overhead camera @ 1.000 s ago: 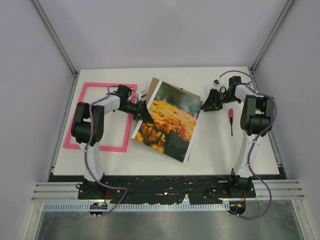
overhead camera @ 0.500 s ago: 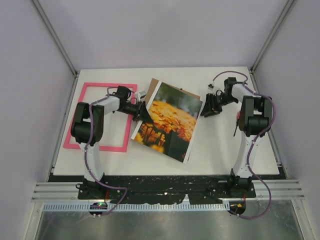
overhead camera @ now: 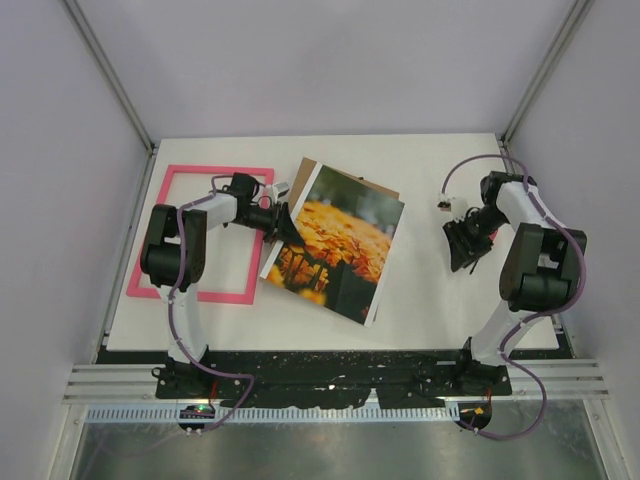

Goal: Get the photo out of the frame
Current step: Remove the photo frame item from the center of the board.

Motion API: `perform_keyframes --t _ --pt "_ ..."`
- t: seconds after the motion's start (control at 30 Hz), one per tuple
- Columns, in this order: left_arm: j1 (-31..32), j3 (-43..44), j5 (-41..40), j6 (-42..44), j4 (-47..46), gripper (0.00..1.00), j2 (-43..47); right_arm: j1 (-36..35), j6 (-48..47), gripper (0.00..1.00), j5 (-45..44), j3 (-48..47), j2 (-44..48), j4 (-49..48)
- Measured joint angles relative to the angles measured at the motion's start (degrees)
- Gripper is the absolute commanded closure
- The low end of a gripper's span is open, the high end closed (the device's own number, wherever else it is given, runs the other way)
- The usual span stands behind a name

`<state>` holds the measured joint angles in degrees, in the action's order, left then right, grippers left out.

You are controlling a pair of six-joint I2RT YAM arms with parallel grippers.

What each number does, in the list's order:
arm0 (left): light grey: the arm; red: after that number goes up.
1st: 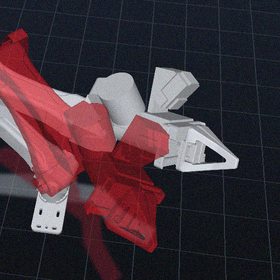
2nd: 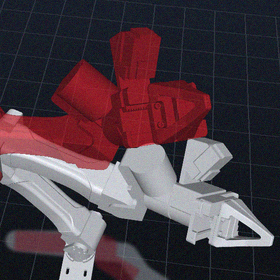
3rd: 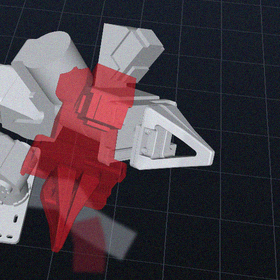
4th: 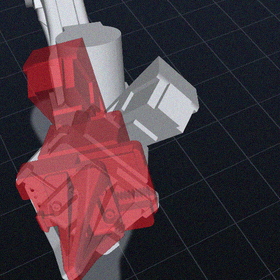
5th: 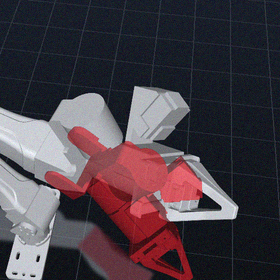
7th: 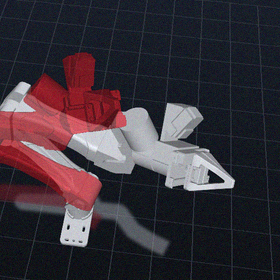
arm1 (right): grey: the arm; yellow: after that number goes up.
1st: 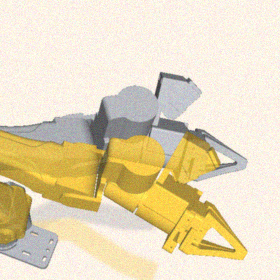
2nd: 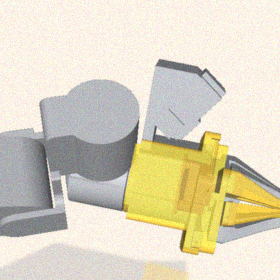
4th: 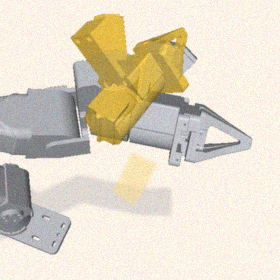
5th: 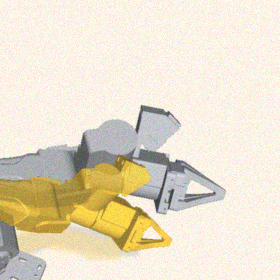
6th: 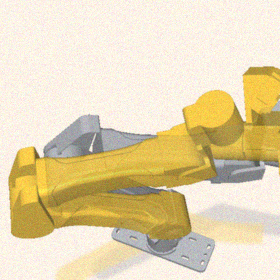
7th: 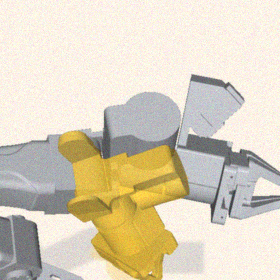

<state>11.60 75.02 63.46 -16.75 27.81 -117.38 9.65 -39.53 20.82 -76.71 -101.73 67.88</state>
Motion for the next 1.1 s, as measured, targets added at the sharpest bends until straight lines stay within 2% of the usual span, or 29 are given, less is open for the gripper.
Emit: perform_keyframes --t 0.27,0.53,0.83,1.1 --pt "0.0 0.0 0.0 -0.6 -0.2 0.66 0.0 4.3 -6.3 0.56 -8.0 9.5 0.1 -0.4" --pt "0.0 -0.1 0.0 -0.8 -0.4 0.66 0.0 4.5 -7.1 0.56 -9.1 13.1 -3.9 -3.3" --pt "0.0 -0.2 0.0 -0.9 -0.6 0.66 0.0 3.8 -5.0 0.56 -2.0 9.4 -10.0 2.4" --pt "0.0 -0.3 0.0 -0.9 -0.6 0.66 0.0 -3.0 -1.7 0.56 7.5 7.8 -14.3 4.5"
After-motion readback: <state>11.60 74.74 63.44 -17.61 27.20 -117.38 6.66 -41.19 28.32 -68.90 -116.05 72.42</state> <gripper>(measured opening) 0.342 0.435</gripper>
